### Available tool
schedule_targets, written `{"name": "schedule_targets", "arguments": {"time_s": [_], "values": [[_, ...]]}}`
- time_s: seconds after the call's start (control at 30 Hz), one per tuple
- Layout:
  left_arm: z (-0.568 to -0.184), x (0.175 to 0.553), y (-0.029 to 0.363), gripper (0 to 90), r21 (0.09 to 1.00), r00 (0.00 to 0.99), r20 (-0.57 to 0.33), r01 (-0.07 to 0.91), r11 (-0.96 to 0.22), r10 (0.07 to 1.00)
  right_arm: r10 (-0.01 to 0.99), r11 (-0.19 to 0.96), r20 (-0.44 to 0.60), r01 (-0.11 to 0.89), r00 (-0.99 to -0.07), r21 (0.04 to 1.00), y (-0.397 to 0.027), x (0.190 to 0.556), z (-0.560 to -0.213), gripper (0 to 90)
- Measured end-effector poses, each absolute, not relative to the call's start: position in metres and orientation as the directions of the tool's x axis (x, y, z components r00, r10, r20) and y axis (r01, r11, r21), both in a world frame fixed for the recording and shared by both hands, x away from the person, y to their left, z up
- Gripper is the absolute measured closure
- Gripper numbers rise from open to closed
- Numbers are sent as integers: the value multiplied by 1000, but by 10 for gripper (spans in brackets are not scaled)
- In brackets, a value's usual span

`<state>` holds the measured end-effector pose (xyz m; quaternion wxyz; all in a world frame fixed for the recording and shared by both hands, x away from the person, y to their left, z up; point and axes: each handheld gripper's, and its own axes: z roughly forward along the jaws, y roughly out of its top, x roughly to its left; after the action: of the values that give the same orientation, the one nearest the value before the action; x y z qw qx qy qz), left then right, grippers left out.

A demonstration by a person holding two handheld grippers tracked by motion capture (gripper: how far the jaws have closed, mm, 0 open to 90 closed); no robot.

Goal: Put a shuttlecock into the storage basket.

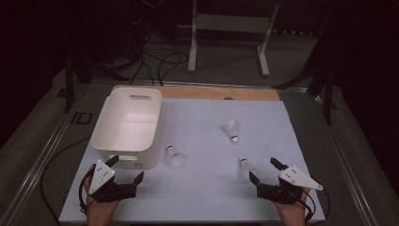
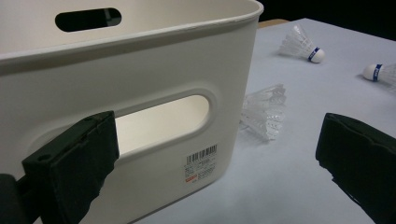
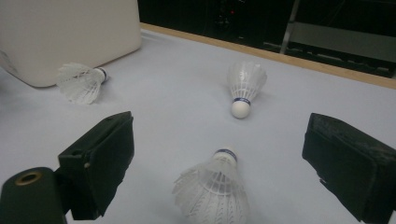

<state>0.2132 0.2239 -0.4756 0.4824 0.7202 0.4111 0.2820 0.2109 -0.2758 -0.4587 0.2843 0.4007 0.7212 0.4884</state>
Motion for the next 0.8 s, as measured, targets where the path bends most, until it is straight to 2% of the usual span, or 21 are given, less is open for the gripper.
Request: {"name": "schedule_targets", "arguments": {"time_s": [0.37, 0.8], "values": [[-476, 213, 224, 0, 927, 500, 11, 319, -196, 866, 861, 220, -29, 320, -507, 921, -277, 214, -460, 91], [-477, 213, 223, 0, 925, 501, 19, 320, -206, 865, 868, 295, -99, 345, -487, 891, -270, 227, -466, 92]]}}
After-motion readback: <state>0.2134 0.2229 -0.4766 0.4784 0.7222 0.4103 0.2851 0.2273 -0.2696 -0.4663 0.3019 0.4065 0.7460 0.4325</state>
